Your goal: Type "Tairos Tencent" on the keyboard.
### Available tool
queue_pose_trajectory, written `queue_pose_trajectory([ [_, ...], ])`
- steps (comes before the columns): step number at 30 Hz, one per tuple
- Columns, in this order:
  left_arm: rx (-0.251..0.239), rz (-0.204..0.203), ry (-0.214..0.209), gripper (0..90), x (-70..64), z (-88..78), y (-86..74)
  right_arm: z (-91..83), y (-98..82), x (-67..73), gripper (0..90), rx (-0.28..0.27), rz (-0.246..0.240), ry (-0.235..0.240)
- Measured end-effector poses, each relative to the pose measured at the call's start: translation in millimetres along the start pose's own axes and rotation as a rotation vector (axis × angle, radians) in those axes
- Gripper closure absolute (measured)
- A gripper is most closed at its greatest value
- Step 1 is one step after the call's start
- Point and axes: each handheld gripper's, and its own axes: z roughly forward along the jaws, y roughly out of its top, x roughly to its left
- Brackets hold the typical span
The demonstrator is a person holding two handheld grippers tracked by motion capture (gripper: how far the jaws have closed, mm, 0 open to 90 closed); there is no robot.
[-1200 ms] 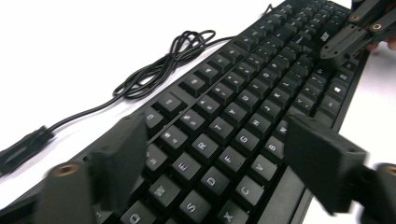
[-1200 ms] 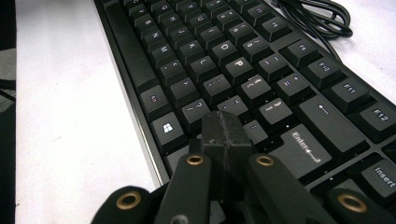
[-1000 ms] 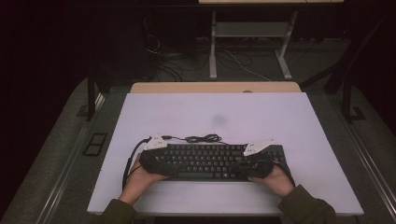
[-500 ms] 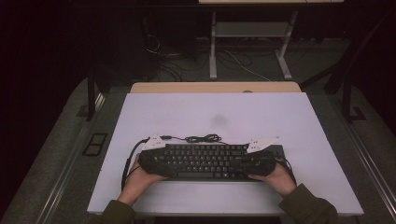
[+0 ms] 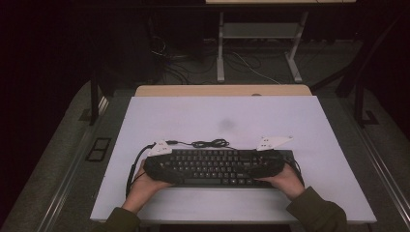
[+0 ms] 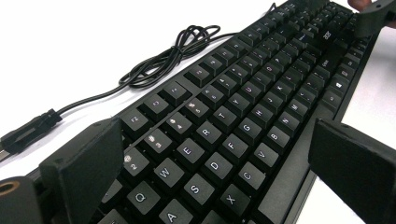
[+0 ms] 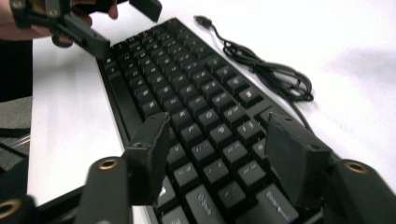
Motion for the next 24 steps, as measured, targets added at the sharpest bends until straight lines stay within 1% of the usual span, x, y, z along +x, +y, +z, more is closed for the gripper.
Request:
queue_pose_trajectory([
  [1, 0.0, 0.0, 0.0, 3.0, -0.1, 0.1, 0.0, 0.4, 1.1, -0.2, 37.7, 0.0, -0.004, 0.0],
  [3, -0.001, -0.001, -0.001, 3.4, 0.0, -0.1, 0.0, 3.1, 3.5, 0.1, 35.9, -0.012, 0.006, 0.001],
  [8, -0.004, 0.0, -0.001, 4.0, -0.2, -0.7, 0.2, 9.1, 8.3, 0.7, 32.1, -0.033, -0.001, 0.007],
  [11, -0.006, 0.003, -0.002, 4.6, -0.2, -0.7, 0.4, 12.9, 11.2, 0.8, 29.6, -0.037, -0.001, 0.011],
  [12, -0.008, 0.002, -0.002, 4.6, -0.2, -0.5, 0.5, 14.4, 12.3, 0.9, 28.2, -0.038, 0.005, 0.014],
  [13, -0.007, 0.001, -0.003, 4.7, -0.2, -0.5, 0.6, 15.6, 12.9, 0.8, 26.3, -0.041, 0.009, 0.015],
  [16, -0.005, 0.006, -0.007, 4.8, -0.5, -0.1, 0.8, 21.5, 15.7, 0.2, 16.6, -0.044, 0.01, 0.017],
  [17, -0.005, 0.007, -0.007, 4.8, -0.6, 0.0, 0.8, 23.2, 16.3, 0.4, 14.7, -0.046, 0.009, 0.007],
  [19, -0.008, 0.001, -0.009, 4.9, -0.7, 0.2, 0.5, 25.3, 17.1, -0.5, 12.2, -0.056, 0.005, 0.005],
  [20, -0.008, 0.0, -0.009, 5.0, -0.6, 0.1, 0.5, 27.2, 17.8, -1.0, 11.1, -0.057, 0.01, -0.001],
  [22, -0.006, 0.002, -0.008, 5.2, -0.1, -0.3, 0.4, 28.9, 18.2, -2.4, 11.0, -0.057, 0.003, -0.007],
  [24, -0.008, 0.002, -0.007, 5.5, 0.2, -1.1, 0.4, 29.6, 17.8, -2.8, 11.1, -0.055, 0.006, -0.011],
])
